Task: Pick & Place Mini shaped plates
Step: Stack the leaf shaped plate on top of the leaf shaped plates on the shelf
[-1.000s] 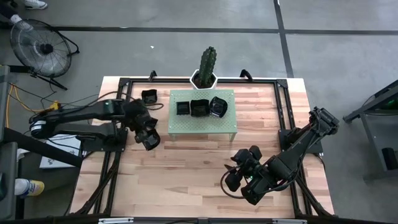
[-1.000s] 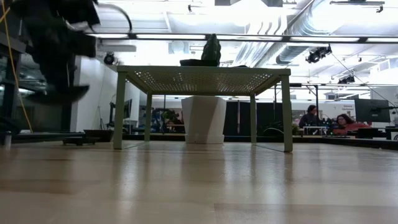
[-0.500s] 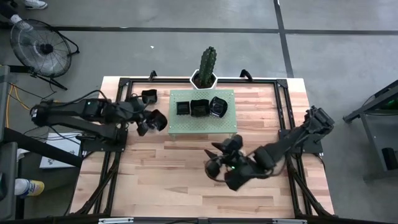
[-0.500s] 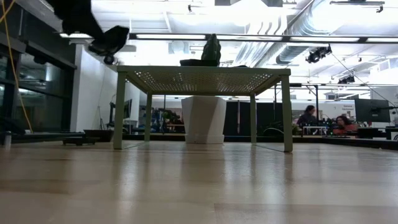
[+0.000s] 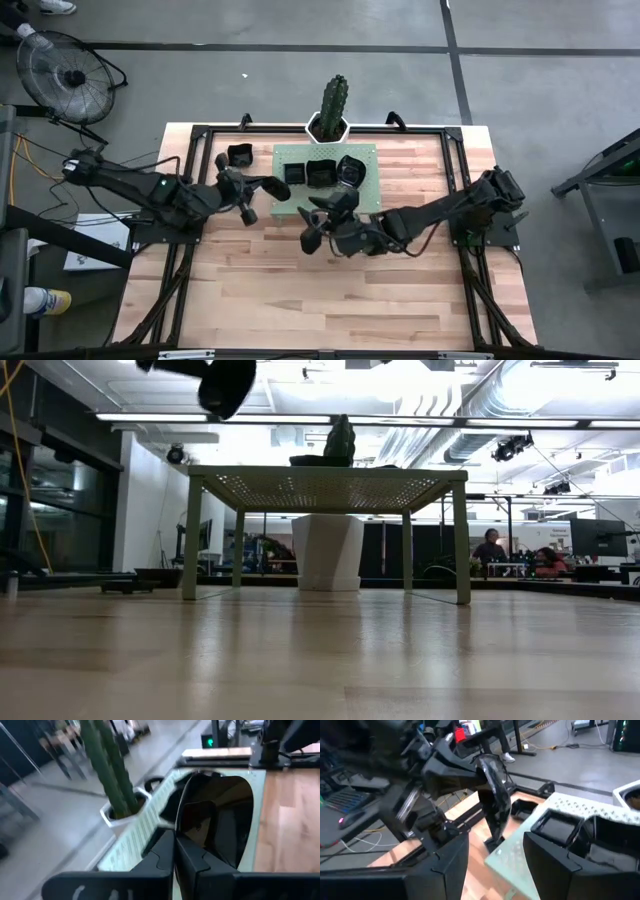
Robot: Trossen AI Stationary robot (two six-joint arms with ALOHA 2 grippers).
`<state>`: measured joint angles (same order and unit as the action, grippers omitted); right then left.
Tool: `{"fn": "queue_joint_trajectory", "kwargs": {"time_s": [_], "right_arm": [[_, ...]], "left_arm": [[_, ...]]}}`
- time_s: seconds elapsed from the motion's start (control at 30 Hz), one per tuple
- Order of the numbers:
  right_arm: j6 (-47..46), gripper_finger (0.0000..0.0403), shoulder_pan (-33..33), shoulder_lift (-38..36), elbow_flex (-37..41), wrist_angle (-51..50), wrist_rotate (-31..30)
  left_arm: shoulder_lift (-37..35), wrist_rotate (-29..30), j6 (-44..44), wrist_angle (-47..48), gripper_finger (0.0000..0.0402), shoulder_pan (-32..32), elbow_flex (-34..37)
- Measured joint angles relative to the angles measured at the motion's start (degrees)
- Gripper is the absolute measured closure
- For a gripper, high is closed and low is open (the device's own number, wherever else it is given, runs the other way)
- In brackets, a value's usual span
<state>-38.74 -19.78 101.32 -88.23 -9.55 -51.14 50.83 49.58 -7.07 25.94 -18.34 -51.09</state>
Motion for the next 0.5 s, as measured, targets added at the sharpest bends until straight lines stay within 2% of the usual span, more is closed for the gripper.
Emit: {"fn": "queue_joint_trajectory", "kwargs": {"time_s": [0.17,0.23,0.33,0.5], "right_arm": [[6.47,0.0219,1.67,0.17,0.00,4.76,2.96],[10.09,0.0219,1.82,0.38,0.00,6.18,2.33],[15.85,0.0219,1.27,1.11,0.00,8.90,-2.91],[26.33,0.0219,-0.75,3.68,0.00,15.26,-14.66]], "left_arm": [[2.97,9.12,15.07,-10.72,0.0401,-4.13,0.00],[4.10,13.61,19.74,-13.70,0.0401,-5.59,0.00],[4.72,18.45,23.12,-14.96,0.0401,-6.55,0.00],[4.87,20.85,23.76,-15.21,0.0401,-6.48,0.00]]}}
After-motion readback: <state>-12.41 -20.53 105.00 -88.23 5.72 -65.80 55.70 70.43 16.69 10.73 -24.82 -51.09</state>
